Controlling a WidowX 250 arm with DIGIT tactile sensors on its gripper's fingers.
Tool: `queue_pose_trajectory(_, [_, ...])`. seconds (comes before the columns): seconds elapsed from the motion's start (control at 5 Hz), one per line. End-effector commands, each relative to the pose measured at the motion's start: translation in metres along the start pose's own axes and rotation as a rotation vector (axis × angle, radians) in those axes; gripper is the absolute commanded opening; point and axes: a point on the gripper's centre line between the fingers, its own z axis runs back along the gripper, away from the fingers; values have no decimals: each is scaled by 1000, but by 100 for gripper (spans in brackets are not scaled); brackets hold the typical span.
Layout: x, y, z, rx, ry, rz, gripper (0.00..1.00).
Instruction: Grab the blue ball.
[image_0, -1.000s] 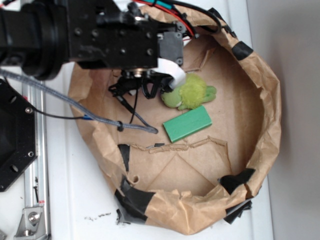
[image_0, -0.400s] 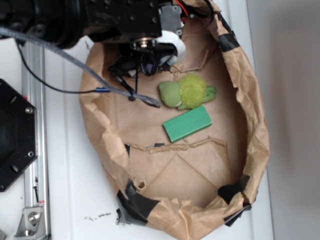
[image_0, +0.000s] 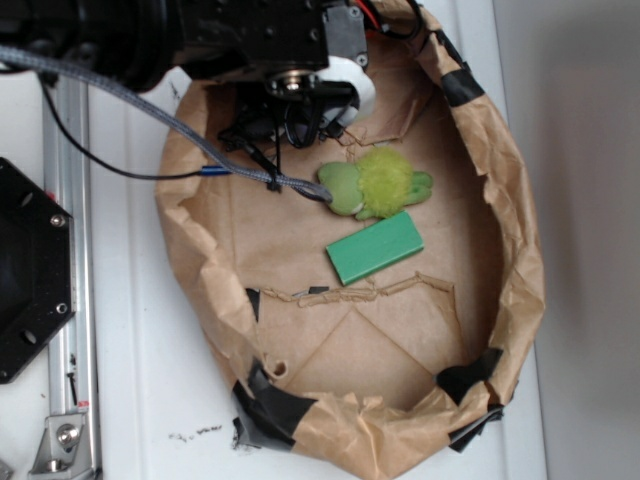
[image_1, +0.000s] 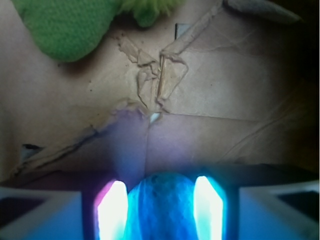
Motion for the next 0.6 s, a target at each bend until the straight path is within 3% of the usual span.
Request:
queue_pose_trajectory(0.0, [59, -19, 91, -26, -175, 44, 0])
queue_pose_trajectory(0.2, [76, -23, 109, -82, -179, 90, 0])
queue_pose_trajectory(0.4, [81, -25, 114, -74, -175, 86, 0])
